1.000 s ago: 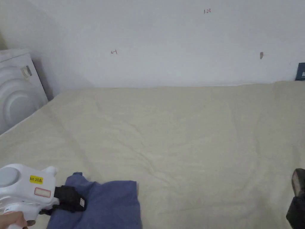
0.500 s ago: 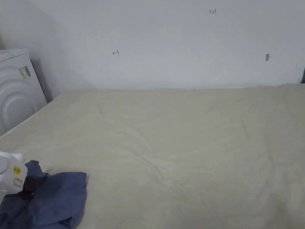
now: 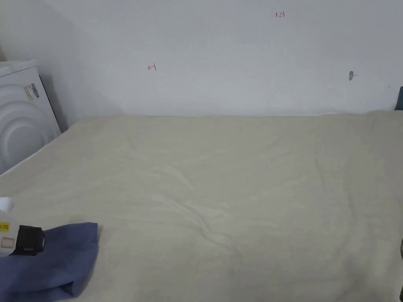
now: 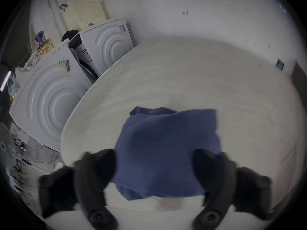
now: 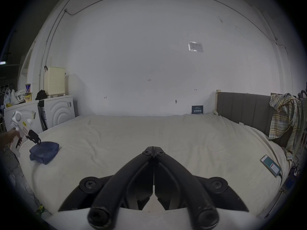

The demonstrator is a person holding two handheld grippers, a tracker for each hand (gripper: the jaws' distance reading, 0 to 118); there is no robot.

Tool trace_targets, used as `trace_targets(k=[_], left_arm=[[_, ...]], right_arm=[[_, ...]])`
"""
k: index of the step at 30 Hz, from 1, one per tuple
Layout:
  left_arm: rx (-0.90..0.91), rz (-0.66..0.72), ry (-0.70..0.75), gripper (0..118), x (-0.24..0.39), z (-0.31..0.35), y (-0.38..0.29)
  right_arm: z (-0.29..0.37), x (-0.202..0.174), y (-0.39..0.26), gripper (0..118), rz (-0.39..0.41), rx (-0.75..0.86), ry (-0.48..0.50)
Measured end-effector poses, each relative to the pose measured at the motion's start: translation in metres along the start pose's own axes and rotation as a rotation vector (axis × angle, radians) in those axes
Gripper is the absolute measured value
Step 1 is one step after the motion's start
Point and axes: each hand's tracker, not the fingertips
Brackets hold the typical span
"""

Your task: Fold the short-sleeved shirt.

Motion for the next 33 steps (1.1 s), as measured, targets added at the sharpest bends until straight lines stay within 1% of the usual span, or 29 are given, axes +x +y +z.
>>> trace_targets(k=[1,2,4,5,7,9,11,13,15,17,19,22,26,31,33], left_arm=[[0.044,0.0,-0.023,34,0.007,0.013,-0.005],[0.099,-0.003,-0.027,13,0.019,0.026,-0.011],[0.206,-0.041,-0.004,10,0.044,0.056,-0.026],[0.247,-0.048,-0.02,4,0.059,0.07,-0.034],[0.286,-0.064,-0.043,0,0.087,0.098,-0.048],[0.338,-0.064,-0.068,0,0.115,0.122,-0.061],[0.431,-0.043,-0.089,0,0.143,0.149,-0.076],[0.509,-0.092,-0.115,0,0.169,0.168,-0.089],[0.557,-0.146,-0.101,0,0.199,0.187,-0.099],[0.58,-0.158,-0.146,0,0.228,0.204,-0.106],[0.619,-0.135,-0.209,0,0.248,0.218,-0.114],[0.687,-0.128,-0.184,0,0.281,0.236,-0.131],[0.761,-0.111,-0.204,0,0.31,0.254,-0.144],[0.786,-0.121,-0.208,0,0.326,0.267,-0.149],[0.782,-0.103,-0.212,0,0.328,0.27,-0.153]], right_arm=[[0.002,0.001,0.001,0,0.0,0.0,0.008],[0.004,0.002,0.002,0,0.001,0.0,0.012],[0.008,0.004,0.004,0,0.003,0.006,0.022],[0.009,0.006,0.006,0,0.003,0.005,0.026],[0.011,0.011,0.009,0,0.012,0.001,0.036],[0.009,0.015,0.013,0,0.032,-0.023,0.051],[0.009,0.025,0.016,0,0.021,-0.027,0.078],[0.011,0.035,0.019,0,0.023,-0.014,0.074],[0.015,0.043,0.021,0,0.021,0.012,0.07],[0.017,0.054,0.026,0,0.009,0.02,0.083],[0.021,0.062,0.031,0,0.003,0.028,0.095],[0.028,0.073,0.035,0,0.016,0.059,0.078],[0.031,0.087,0.04,0,0.009,0.078,0.074],[0.035,0.095,0.039,0,-0.006,0.084,0.08],[0.035,0.094,0.039,0,-0.003,0.084,0.079]])
